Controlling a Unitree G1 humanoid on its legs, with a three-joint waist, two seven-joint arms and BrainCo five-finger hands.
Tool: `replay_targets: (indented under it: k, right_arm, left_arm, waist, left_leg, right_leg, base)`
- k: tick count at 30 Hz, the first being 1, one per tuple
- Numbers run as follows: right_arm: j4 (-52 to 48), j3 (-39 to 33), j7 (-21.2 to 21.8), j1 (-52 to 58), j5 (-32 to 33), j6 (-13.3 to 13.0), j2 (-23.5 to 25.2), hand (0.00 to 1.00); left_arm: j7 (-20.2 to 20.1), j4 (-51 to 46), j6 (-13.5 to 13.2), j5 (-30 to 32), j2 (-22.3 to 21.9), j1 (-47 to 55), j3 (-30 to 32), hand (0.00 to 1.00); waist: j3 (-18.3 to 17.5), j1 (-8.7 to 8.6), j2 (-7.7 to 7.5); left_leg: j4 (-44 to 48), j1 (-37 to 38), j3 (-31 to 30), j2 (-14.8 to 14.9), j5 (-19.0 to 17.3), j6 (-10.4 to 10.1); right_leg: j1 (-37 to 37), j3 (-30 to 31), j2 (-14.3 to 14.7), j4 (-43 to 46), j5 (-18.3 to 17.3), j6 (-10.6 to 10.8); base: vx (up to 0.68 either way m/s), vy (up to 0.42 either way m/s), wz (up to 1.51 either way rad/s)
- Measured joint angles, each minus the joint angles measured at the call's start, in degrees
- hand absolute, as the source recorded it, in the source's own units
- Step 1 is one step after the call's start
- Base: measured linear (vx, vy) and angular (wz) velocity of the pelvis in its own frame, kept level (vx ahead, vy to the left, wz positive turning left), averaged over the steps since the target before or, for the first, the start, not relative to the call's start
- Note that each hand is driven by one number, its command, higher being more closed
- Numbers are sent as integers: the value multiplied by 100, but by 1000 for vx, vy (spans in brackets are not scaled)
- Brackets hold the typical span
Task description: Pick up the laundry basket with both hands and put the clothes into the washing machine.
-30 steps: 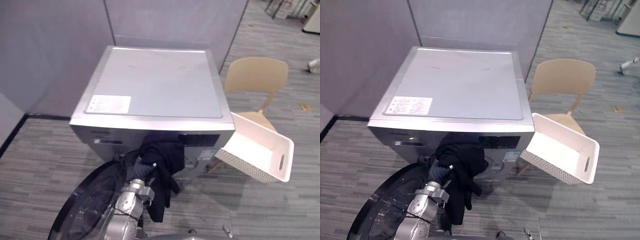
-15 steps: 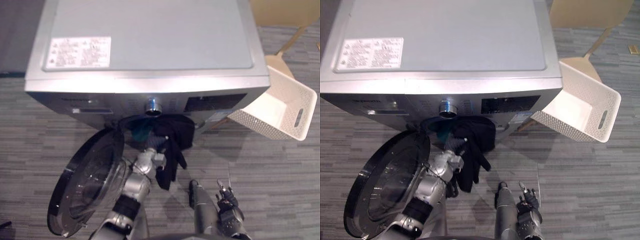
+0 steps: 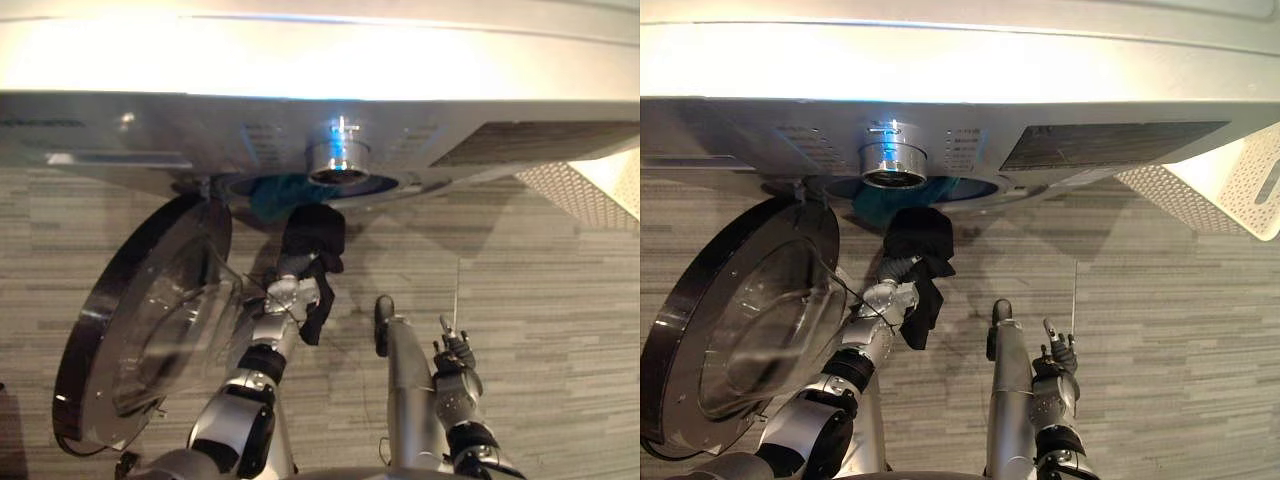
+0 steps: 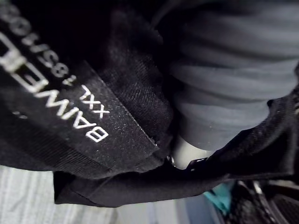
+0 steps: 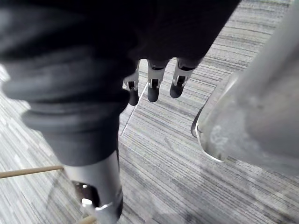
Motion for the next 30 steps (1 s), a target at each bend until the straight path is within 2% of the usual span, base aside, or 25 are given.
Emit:
replay_targets:
  k: [7,9,11,15,16,18,21,22,24,27,30]
  right_arm:
    - [2,116,2,-64,113,-27,-135,0]
    - [3,186,2,-66,116,-34,-204,0]
    - [9,194,2,-103,172,-44,-244,0]
    - [72,209,-7,-327,290,-56,-282,0]
    - [79,261,-18,-408,292,-56,-292,0]
    - [96,344,-22,-541,290,-43,-287,0]
    - [101,369,-43,-598,291,-17,-284,0]
    - [58,373,-44,-567,292,6,-255,0]
    - [-88,372,22,-319,284,-14,-228,0]
    - [-232,372,128,115,271,-55,-153,0]
    - [-248,369,164,375,275,-175,-66,0]
  left_arm:
    - [-13,591,20,-57,-85,37,259,100]
    - [-43,733,18,-260,-90,-49,261,100]
    - [-67,805,21,-560,-107,-170,284,100]
    - [-90,1278,57,-1603,-77,-951,837,100]
    - [-90,1364,106,-1996,3,-1250,973,100]
    - [-89,1413,166,-2400,217,-1701,1160,100]
    - [-58,1404,280,-2626,626,-2463,1177,100]
    - [38,1404,292,-2717,916,-2919,1175,100]
    - [279,1694,507,-2745,1155,-3382,1157,100]
    - [305,1702,514,-2572,1238,-3378,1026,100]
    - [595,1610,530,-2504,1260,-3425,635,100]
  waist:
    - [230,23,-6]
    - [302,53,-2]
    - [364,81,-9]
    - [419,67,-55]
    - [448,43,-86]
    - [496,-19,-168]
    - [620,-51,-263]
    - [665,-131,-300]
    - [654,-177,-292]
    - [641,-181,-309]
    - [635,-185,-309]
  left_leg:
    - [8,-206,-48,-9,20,25]
    - [4,-235,-57,-9,19,23]
    - [10,-296,-60,-4,18,23]
    - [239,-660,-46,134,-51,74]
    - [329,-788,-23,188,-79,86]
    - [469,-986,32,299,-135,124]
    - [666,-1174,177,506,-253,175]
    - [773,-1245,234,629,-328,200]
    - [872,-1280,296,784,-426,223]
    - [927,-1276,363,936,-532,152]
    - [926,-1276,410,999,-554,128]
  right_leg:
    - [-174,-92,-20,14,0,0]
    - [-195,-109,-18,12,0,0]
    - [-261,-110,-13,16,0,0]
    - [-619,-59,75,122,1,1]
    - [-763,-23,105,180,5,9]
    - [-994,76,189,238,38,66]
    - [-1258,250,323,248,137,146]
    - [-1329,357,426,191,214,189]
    - [-1367,396,513,92,333,220]
    - [-1376,399,586,-62,438,208]
    - [-1387,438,634,-176,522,224]
  base:
    - [37,-45,1]
    - [33,-49,0]
    - [14,-40,-3]
    - [-4,-25,-20]
    - [-25,-14,-29]
    - [-29,-8,-43]
    - [-12,12,-53]
    - [-5,40,-75]
    - [3,38,-61]
    - [13,35,-38]
    - [5,24,-17]
